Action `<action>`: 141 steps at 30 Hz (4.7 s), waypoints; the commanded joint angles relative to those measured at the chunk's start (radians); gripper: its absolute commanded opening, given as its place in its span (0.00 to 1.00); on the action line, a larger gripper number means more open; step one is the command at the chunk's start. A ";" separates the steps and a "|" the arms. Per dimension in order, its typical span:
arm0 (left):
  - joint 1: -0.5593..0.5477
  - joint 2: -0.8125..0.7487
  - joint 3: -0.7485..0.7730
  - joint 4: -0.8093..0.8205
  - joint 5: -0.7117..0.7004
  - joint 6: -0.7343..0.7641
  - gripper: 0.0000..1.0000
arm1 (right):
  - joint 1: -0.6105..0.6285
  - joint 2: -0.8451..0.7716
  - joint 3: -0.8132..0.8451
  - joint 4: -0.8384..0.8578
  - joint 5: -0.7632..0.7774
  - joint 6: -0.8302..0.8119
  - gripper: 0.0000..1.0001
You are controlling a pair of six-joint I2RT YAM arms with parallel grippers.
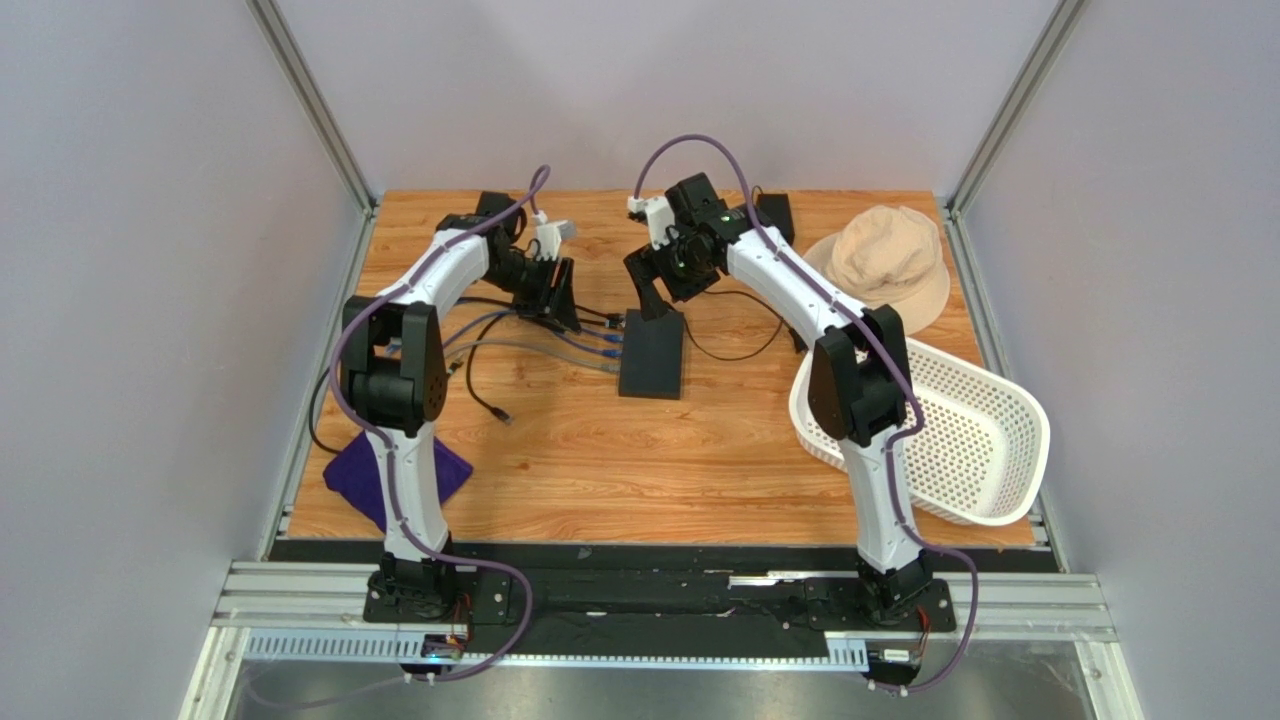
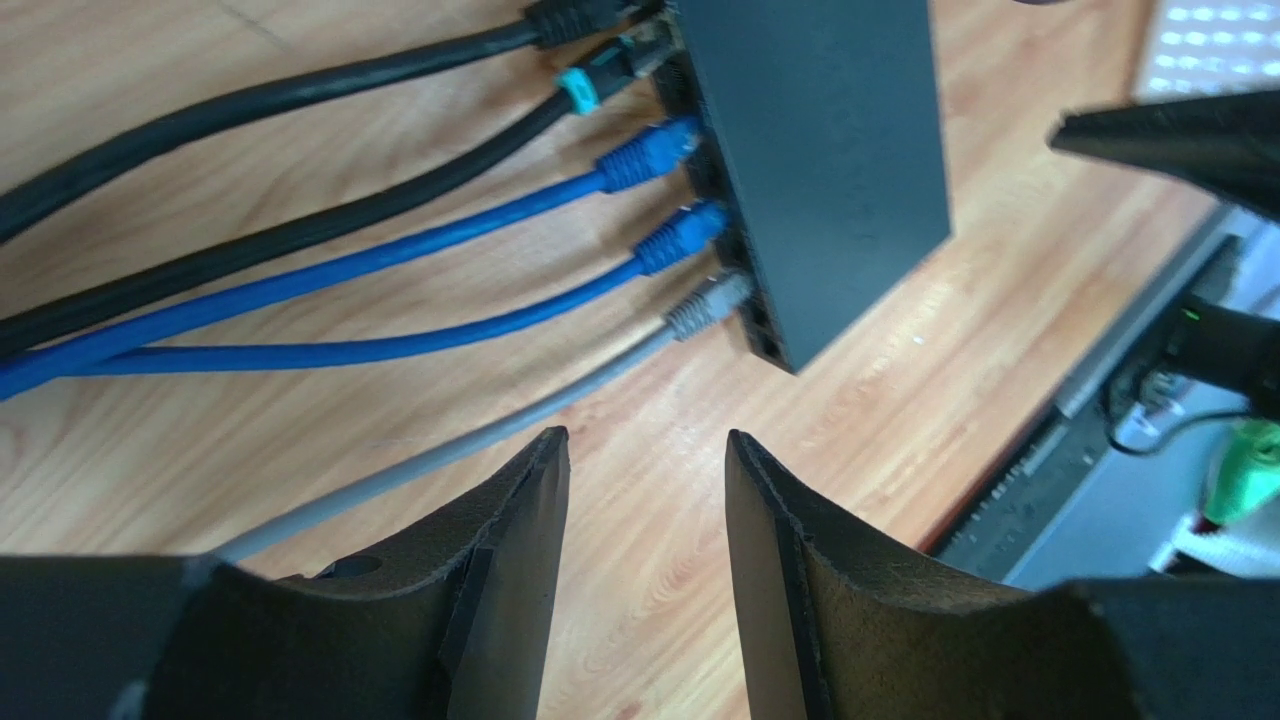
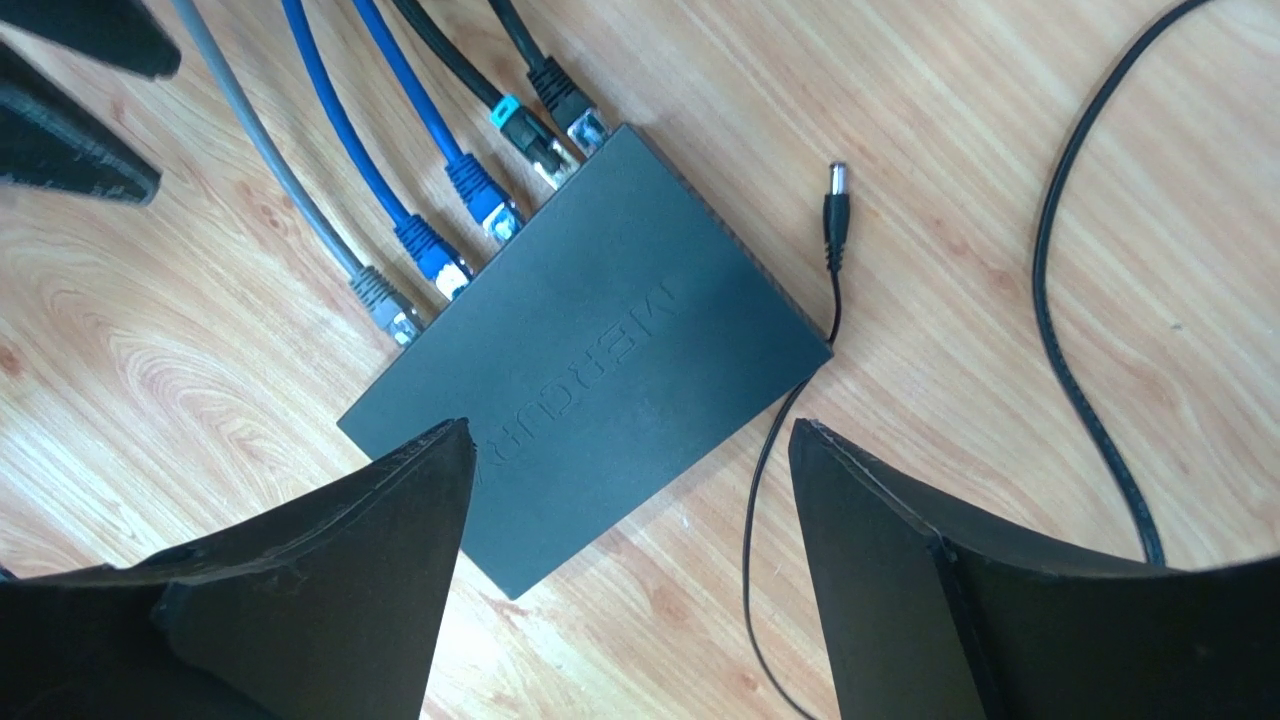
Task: Pull the plug from the switch port
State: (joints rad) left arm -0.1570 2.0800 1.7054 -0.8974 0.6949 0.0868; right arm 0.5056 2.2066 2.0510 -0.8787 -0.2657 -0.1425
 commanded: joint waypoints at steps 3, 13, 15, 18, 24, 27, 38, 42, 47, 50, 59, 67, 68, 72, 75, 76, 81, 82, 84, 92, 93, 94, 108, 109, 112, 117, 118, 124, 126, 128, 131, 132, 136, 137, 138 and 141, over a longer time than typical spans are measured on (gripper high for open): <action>-0.004 0.009 0.033 0.049 -0.138 -0.042 0.52 | 0.016 0.024 -0.021 -0.052 0.072 0.052 0.84; 0.011 -0.001 0.094 -0.006 -0.187 -0.022 0.55 | -0.012 0.074 -0.002 -0.048 0.026 0.052 0.89; 0.013 0.008 0.111 -0.035 -0.198 -0.018 0.57 | -0.019 0.097 0.029 -0.055 -0.006 0.044 0.89; 0.019 0.000 0.094 -0.046 -0.235 -0.022 0.59 | -0.027 0.159 0.090 -0.068 -0.024 0.043 0.89; 0.046 -0.018 0.077 -0.074 -0.218 -0.015 0.60 | -0.033 0.277 0.244 -0.037 -0.157 0.035 0.86; 0.056 -0.017 0.069 -0.077 -0.199 -0.028 0.59 | -0.033 0.314 0.339 -0.017 -0.271 0.021 0.86; 0.056 -0.055 -0.048 0.011 -0.026 0.001 0.64 | -0.033 0.165 0.267 0.001 -0.153 -0.052 0.86; 0.056 -0.058 -0.075 0.077 -0.018 -0.002 0.66 | -0.019 0.082 0.171 -0.003 -0.122 -0.060 0.85; 0.056 -0.017 -0.066 0.094 -0.058 -0.045 0.65 | 0.008 0.015 0.066 -0.020 -0.127 -0.063 0.83; 0.056 -0.018 -0.087 0.118 -0.093 -0.064 0.65 | 0.036 -0.008 -0.003 -0.026 -0.125 -0.077 0.82; 0.057 -0.001 -0.090 0.110 -0.201 -0.052 0.63 | 0.094 0.022 -0.054 -0.003 -0.086 -0.005 0.82; 0.057 0.040 -0.064 0.075 -0.138 -0.035 0.63 | 0.126 0.033 -0.083 0.029 0.069 0.050 0.86; 0.057 0.037 -0.073 0.074 -0.108 -0.030 0.62 | 0.129 0.031 -0.086 0.029 0.072 0.050 0.86; 0.054 0.005 -0.128 0.139 -0.006 -0.042 0.63 | 0.128 0.016 -0.110 0.030 0.086 0.041 0.86; 0.040 -0.018 -0.167 0.208 -0.008 -0.082 0.63 | 0.126 0.015 -0.121 0.029 0.097 0.031 0.86; 0.028 -0.027 -0.182 0.225 -0.011 -0.082 0.63 | 0.128 0.016 -0.123 0.030 0.097 0.031 0.86; -0.021 -0.069 -0.250 0.356 -0.028 -0.122 0.65 | 0.125 0.016 -0.137 0.035 0.091 0.026 0.87; -0.041 -0.074 -0.256 0.365 -0.032 -0.118 0.66 | 0.123 0.015 -0.138 0.034 0.089 0.024 0.87; -0.058 -0.067 -0.250 0.368 -0.040 -0.107 0.66 | 0.117 0.012 -0.147 0.034 0.079 0.020 0.87; -0.108 -0.011 -0.199 0.336 -0.029 -0.101 0.65 | 0.096 0.005 -0.172 0.026 0.054 0.009 0.88; -0.111 0.000 -0.193 0.330 -0.032 -0.102 0.64 | 0.091 0.008 -0.172 0.024 0.052 0.009 0.88; -0.115 0.003 -0.184 0.328 -0.037 -0.101 0.64 | 0.090 0.007 -0.172 0.023 0.051 0.011 0.88; -0.130 0.067 -0.127 0.270 0.017 -0.064 0.55 | 0.083 0.022 -0.170 0.017 0.029 0.009 0.88; -0.130 0.074 -0.121 0.256 0.023 -0.056 0.54 | 0.082 0.024 -0.172 0.017 0.017 0.011 0.89; -0.133 0.095 -0.104 0.239 0.028 -0.055 0.52 | 0.074 0.030 -0.172 0.009 0.005 0.007 0.88; -0.136 0.118 -0.089 0.224 -0.044 -0.068 0.48 | 0.059 0.044 -0.181 0.004 0.010 0.004 0.88; -0.136 0.118 -0.090 0.219 -0.052 -0.071 0.47 | 0.057 0.048 -0.183 0.003 0.008 0.004 0.89; -0.138 0.121 -0.089 0.216 -0.084 -0.078 0.50 | 0.037 0.061 -0.183 0.000 0.005 0.007 0.89; -0.139 0.121 -0.087 0.215 -0.095 -0.081 0.51 | 0.034 0.064 -0.183 0.001 0.003 0.009 0.89; -0.142 0.120 -0.087 0.213 -0.106 -0.082 0.51 | 0.033 0.065 -0.183 0.001 0.005 0.014 0.89; -0.154 0.120 -0.084 0.209 -0.139 -0.081 0.51 | 0.033 0.067 -0.184 0.004 0.005 0.018 0.89; -0.157 0.118 -0.081 0.203 -0.165 -0.082 0.51 | 0.033 0.067 -0.184 0.006 0.006 0.020 0.89; -0.174 0.121 -0.070 0.183 -0.253 -0.110 0.48 | 0.031 0.064 -0.183 0.006 0.022 0.023 0.89; -0.180 0.124 -0.063 0.178 -0.277 -0.116 0.48 | 0.028 0.061 -0.183 0.006 0.022 0.027 0.89; -0.184 0.124 -0.061 0.167 -0.316 -0.122 0.47 | 0.027 0.053 -0.184 0.006 0.023 0.032 0.89; -0.193 0.126 -0.058 0.160 -0.369 -0.136 0.47 | 0.014 0.028 -0.195 0.004 0.019 0.038 0.89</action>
State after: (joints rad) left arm -0.3351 2.1731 1.6329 -0.7494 0.5087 -0.0418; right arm 0.5327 2.2604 1.8729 -0.8738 -0.2802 -0.1162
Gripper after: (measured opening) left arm 0.469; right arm 0.891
